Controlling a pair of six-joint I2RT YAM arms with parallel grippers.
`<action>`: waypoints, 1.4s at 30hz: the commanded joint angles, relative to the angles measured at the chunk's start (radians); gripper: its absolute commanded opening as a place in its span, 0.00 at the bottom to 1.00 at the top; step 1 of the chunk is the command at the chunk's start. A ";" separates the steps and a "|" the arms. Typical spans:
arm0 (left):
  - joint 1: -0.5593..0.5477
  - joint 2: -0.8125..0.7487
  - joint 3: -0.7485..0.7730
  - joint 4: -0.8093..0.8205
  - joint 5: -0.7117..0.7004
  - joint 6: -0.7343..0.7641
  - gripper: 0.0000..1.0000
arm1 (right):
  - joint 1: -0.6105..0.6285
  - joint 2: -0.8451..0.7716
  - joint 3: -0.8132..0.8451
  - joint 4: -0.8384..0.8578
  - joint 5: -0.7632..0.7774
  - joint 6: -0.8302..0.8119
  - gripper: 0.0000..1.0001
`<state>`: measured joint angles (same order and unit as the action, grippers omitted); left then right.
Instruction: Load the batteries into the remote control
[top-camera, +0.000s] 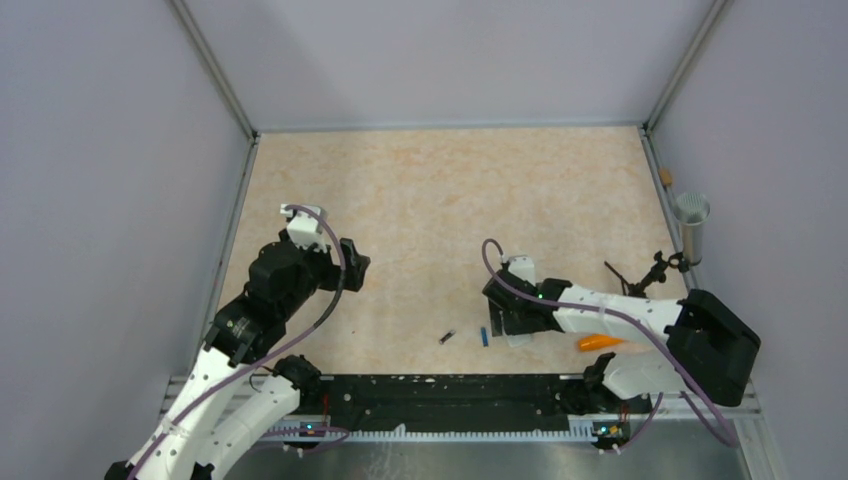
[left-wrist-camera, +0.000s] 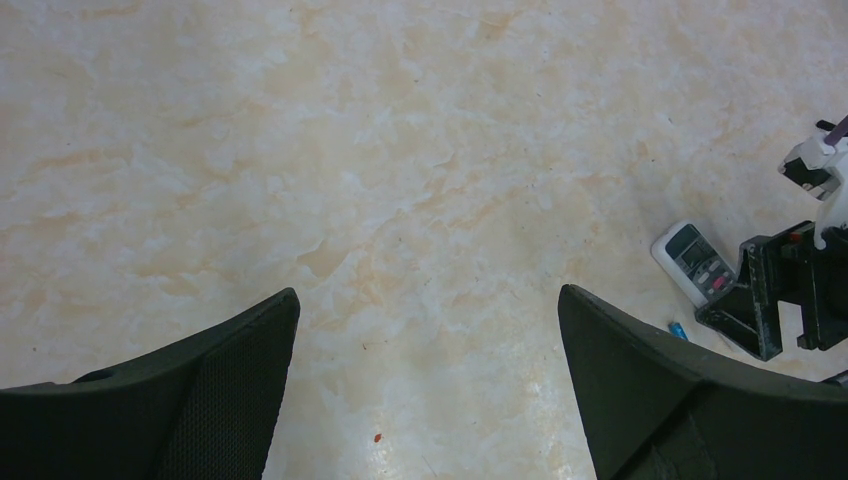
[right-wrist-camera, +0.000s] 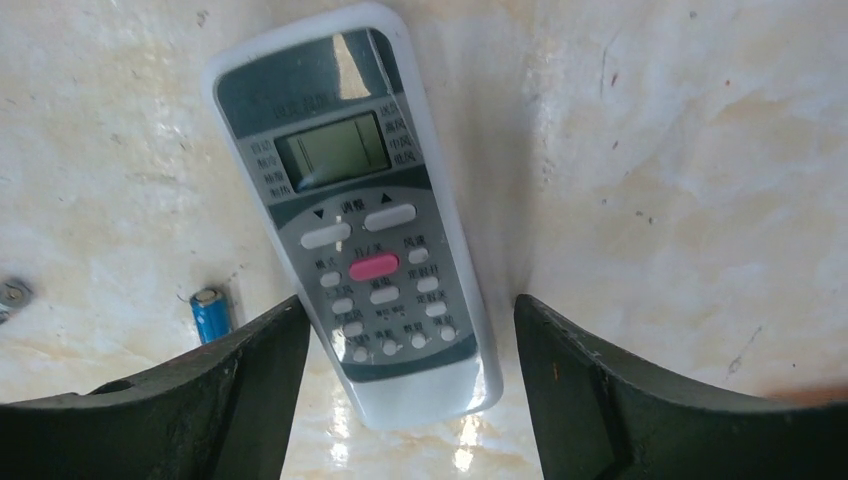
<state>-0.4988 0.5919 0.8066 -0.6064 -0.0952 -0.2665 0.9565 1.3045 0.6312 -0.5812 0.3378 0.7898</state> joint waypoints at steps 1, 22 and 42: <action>-0.002 -0.012 -0.001 0.020 -0.012 -0.006 0.99 | 0.033 -0.069 -0.035 -0.024 -0.008 0.008 0.73; -0.002 0.011 0.002 0.010 -0.018 -0.012 0.99 | 0.080 -0.100 -0.046 0.000 -0.046 -0.091 0.71; -0.002 0.040 -0.061 0.078 0.180 -0.191 0.99 | 0.127 -0.007 0.034 -0.088 0.053 -0.039 0.07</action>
<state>-0.4988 0.6197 0.7906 -0.5922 -0.0288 -0.3710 1.0695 1.2842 0.6285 -0.6308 0.3447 0.7212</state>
